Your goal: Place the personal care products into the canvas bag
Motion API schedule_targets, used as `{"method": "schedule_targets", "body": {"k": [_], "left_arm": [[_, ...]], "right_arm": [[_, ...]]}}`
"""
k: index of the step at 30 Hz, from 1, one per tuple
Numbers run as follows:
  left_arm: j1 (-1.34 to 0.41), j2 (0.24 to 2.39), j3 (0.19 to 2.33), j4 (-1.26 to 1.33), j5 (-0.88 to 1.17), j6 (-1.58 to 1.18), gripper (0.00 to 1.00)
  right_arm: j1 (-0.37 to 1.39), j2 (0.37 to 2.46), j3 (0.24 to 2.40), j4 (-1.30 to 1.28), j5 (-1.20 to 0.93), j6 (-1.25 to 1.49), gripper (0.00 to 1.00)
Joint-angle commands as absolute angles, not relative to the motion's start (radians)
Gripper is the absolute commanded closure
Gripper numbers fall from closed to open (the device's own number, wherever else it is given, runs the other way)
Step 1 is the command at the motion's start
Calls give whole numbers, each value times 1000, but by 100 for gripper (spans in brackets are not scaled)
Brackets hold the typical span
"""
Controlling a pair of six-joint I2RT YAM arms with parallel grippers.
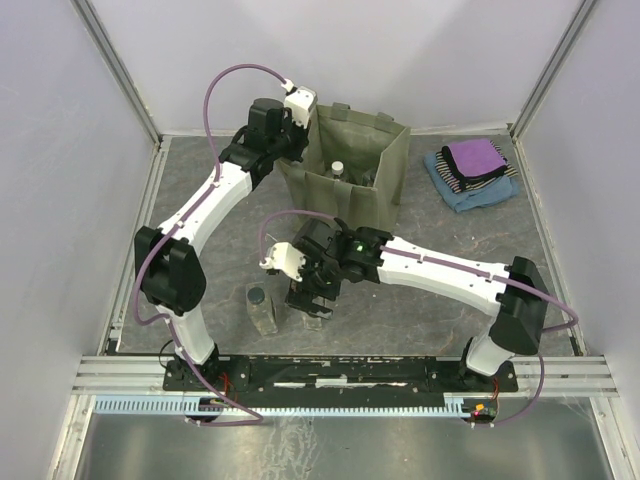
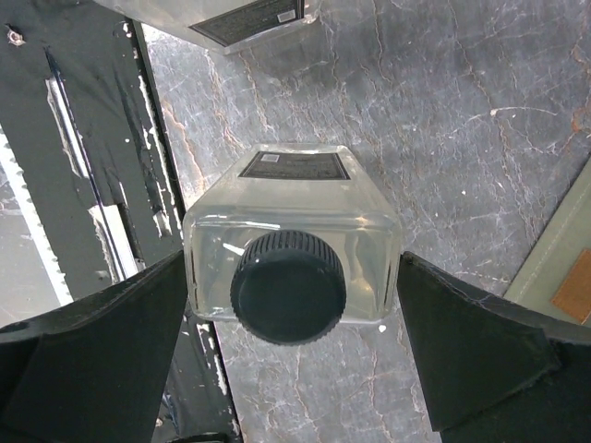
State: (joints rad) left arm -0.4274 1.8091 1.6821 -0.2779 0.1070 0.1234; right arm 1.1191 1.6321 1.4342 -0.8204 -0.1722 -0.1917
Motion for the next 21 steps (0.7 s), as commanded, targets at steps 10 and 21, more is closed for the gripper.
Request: {"method": "schedule_targets", "body": {"k": [10, 21], "left_arm": [[-426, 1784, 1680, -263, 113, 104, 97], [-426, 1789, 1685, -270, 112, 110, 97]], "right_arm": [[1123, 1675, 1420, -716, -232, -159, 0], [1123, 1714, 1435, -795, -222, -189, 32]]}}
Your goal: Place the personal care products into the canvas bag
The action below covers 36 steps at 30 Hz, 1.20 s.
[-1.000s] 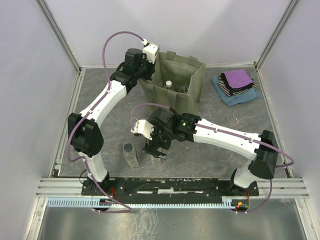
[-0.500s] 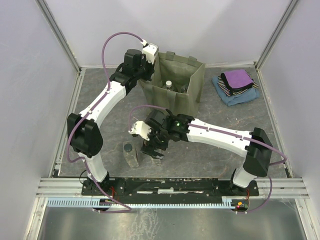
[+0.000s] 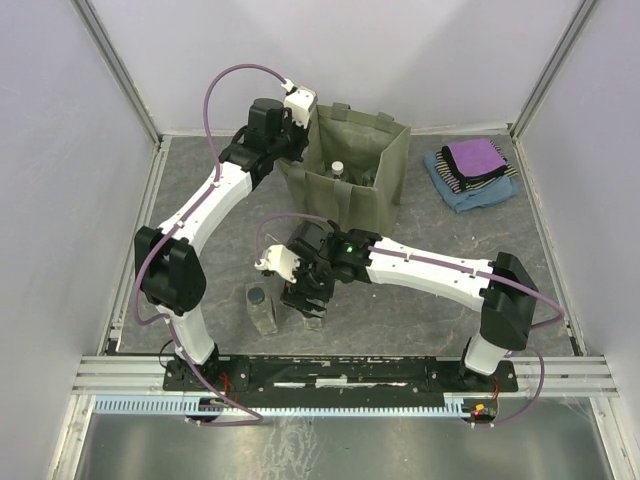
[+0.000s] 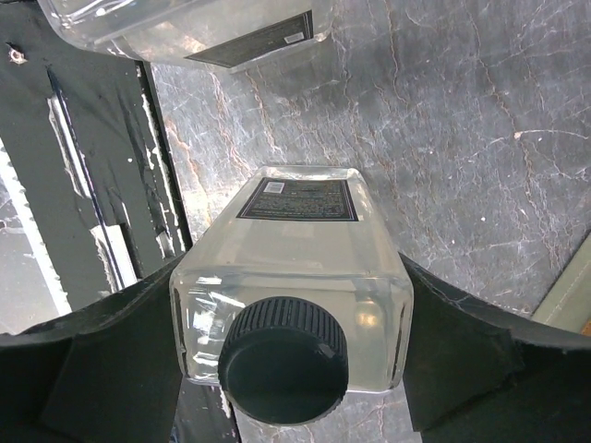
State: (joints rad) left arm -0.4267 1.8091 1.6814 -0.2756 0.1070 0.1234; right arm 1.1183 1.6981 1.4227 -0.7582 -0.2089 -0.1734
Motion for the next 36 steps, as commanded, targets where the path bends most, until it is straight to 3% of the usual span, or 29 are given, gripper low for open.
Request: {"method": "schedule_targets", "body": {"k": [1, 5, 7, 13, 19, 26, 36], "left_arm": [[-426, 1791, 1685, -269, 112, 110, 97], [-426, 1791, 1685, -265, 116, 104, 97], [-426, 1789, 1685, -267, 117, 104, 97], [-426, 1772, 1673, -266, 116, 104, 97], [-425, 1753, 1663, -267, 117, 103, 97], [-426, 1726, 1656, -271, 117, 106, 97], [-425, 1688, 1653, -269, 142, 104, 97]], "right_arm": [[1124, 1708, 1436, -796, -216, -191, 39], [1122, 1663, 1439, -790, -148, -179, 85], [1114, 1624, 1433, -784, -83, -156, 99], [976, 1478, 1505, -845, -44, -50, 100], [827, 1415, 1771, -959, -29, -31, 100], [752, 1495, 2160, -1044, -54, -6, 100], [600, 1703, 2497, -925, -174, 12, 100]]}}
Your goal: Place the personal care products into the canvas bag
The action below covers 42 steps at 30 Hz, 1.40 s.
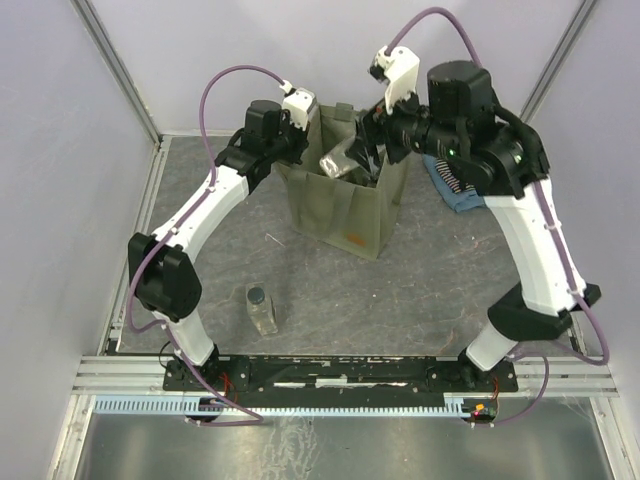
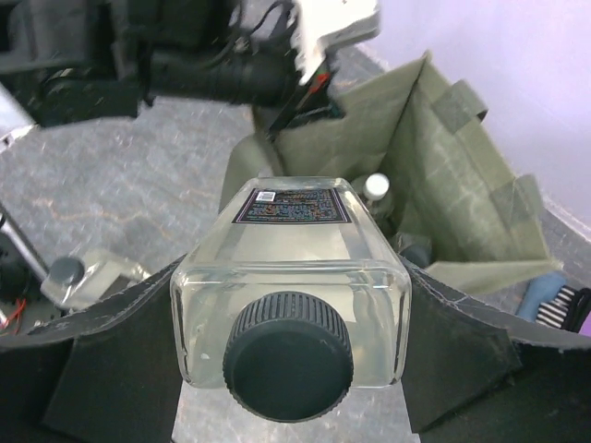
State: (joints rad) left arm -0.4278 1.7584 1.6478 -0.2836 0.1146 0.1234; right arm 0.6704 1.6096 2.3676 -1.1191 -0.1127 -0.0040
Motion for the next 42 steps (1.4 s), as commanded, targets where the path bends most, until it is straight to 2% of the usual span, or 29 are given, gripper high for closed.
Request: {"method": "schedule_targets", "body": {"k": [1, 9, 15, 21, 28, 33, 42], "left_arm": [[-426, 1686, 1654, -269, 144, 104, 97], [-426, 1664, 1632, -267, 172, 79, 97], [-426, 1669, 1652, -279, 173, 80, 97], [-425, 1678, 1666, -280, 170, 81, 97], [-426, 1704, 1706, -293, 171, 83, 97], [-426, 1722, 1733, -298, 178, 80, 97], [-426, 1743, 1781, -321, 181, 84, 97]], "right_arm": [[578, 1729, 2506, -905, -194, 25, 100], [514, 1870, 2526, -857, -276, 64, 100], [513, 1879, 2435, -882, -344, 45, 100], [515, 1878, 2441, -995, -378, 41, 100], [517, 1879, 2408, -1162, -333, 21, 100], [520, 1889, 2335, -1184, -259, 0, 100], [529, 1983, 2349, -1195, -169, -7, 100]]}}
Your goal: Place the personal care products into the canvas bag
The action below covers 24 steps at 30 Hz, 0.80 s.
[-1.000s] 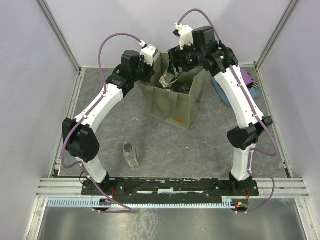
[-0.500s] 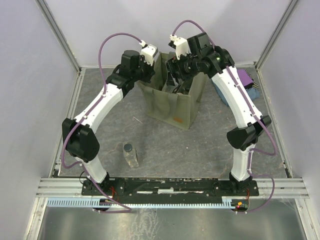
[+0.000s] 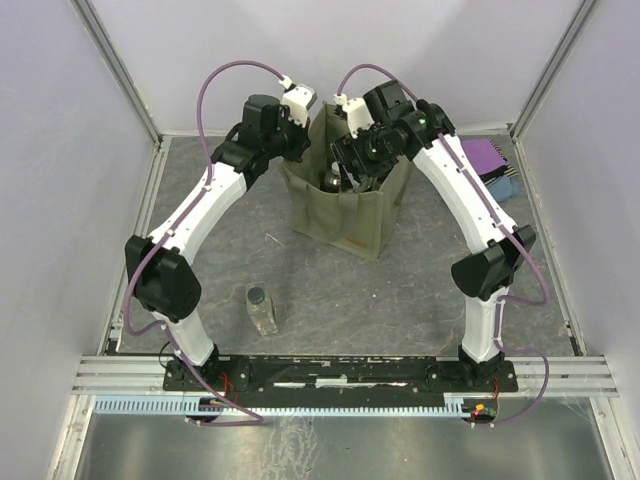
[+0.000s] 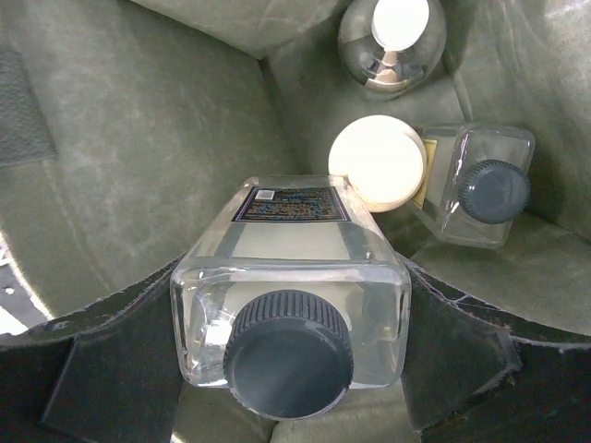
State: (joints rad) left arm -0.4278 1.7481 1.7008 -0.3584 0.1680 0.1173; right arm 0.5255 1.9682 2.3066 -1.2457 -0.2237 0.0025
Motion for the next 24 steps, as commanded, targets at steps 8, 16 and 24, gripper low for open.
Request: {"method": "schedule_targets", "body": {"k": [8, 16, 24], "left_arm": [[-426, 1766, 1814, -331, 185, 84, 97], [-426, 1790, 1850, -343, 188, 89, 97], [-425, 1798, 1867, -345, 196, 89, 97]], "right_arm": [[534, 2026, 2363, -1122, -209, 28, 100], [532, 2062, 2346, -1122, -181, 27, 100], [533, 2073, 2339, -1076, -177, 66, 100]]}}
